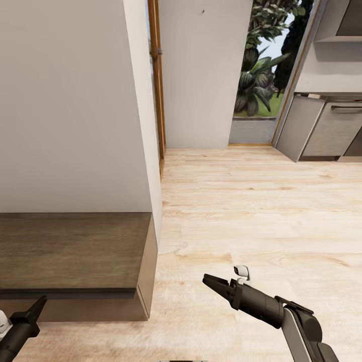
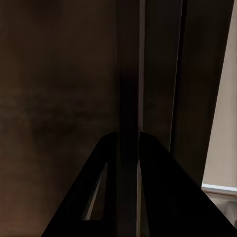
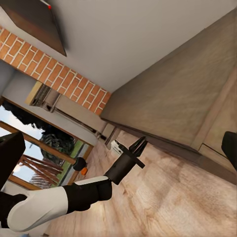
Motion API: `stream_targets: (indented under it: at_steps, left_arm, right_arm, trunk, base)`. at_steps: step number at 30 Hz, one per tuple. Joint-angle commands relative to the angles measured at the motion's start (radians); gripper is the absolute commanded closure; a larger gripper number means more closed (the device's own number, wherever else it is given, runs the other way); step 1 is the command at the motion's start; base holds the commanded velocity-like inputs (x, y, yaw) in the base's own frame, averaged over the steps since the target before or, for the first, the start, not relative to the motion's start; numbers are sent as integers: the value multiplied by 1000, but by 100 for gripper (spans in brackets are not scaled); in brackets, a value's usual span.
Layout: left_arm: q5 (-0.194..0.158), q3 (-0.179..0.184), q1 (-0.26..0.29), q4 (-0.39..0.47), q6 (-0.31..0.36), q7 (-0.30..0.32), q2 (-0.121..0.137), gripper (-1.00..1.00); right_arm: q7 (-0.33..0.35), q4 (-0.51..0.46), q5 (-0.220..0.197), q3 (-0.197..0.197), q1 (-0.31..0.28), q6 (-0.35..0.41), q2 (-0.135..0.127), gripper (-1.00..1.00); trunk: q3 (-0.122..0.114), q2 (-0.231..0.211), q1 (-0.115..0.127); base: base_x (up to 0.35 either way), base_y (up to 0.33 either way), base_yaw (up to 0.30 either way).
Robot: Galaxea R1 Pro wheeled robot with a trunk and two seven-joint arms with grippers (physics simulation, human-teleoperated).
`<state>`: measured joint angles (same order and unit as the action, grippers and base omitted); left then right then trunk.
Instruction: Place each of the two pumpkins and all three candles from the living room inside a cabinet in the living room (use any cabinet), then make sure every cabinet is closed, and position the cauldron so it is next to a table in the living room.
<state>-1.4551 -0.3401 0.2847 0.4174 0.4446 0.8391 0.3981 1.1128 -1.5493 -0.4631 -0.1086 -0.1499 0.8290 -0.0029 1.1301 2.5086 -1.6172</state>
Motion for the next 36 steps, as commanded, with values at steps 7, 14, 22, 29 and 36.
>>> stream_targets:
  at_steps: [7, 14, 22, 29, 36]
  left_arm:
    - [0, 6, -5, -6, 3, 4, 5, 100]
    - [-50, 19, -22, 7, 40, 4, 3, 100]
    - [-66, 30, -22, 7, 22, 5, 1, 100]
    - [-79, 44, -23, 8, 13, 5, 2, 100]
    - [53, 46, -23, 8, -16, 5, 2, 100]
  right_arm:
    - [-6, 6, 3, 3, -6, 0, 4, -100]
    - [-43, 45, 21, 6, -36, -29, 4, -100]
    - [-82, 90, 24, 10, -37, -75, 3, -100]
    - [-83, 119, 24, 10, -39, -115, 4, -100]
    - [-83, 121, 25, 11, -39, -118, 4, -100]
  trunk:
    - [1, 0, 0]
    - [1, 0, 0]
    - [1, 0, 0]
    - [1, 0, 0]
    - [1, 0, 0]
  base:
    - [0, 0, 0]
    - [0, 0, 0]
    - [0, 0, 0]
    - [0, 0, 0]
    - [0, 0, 0]
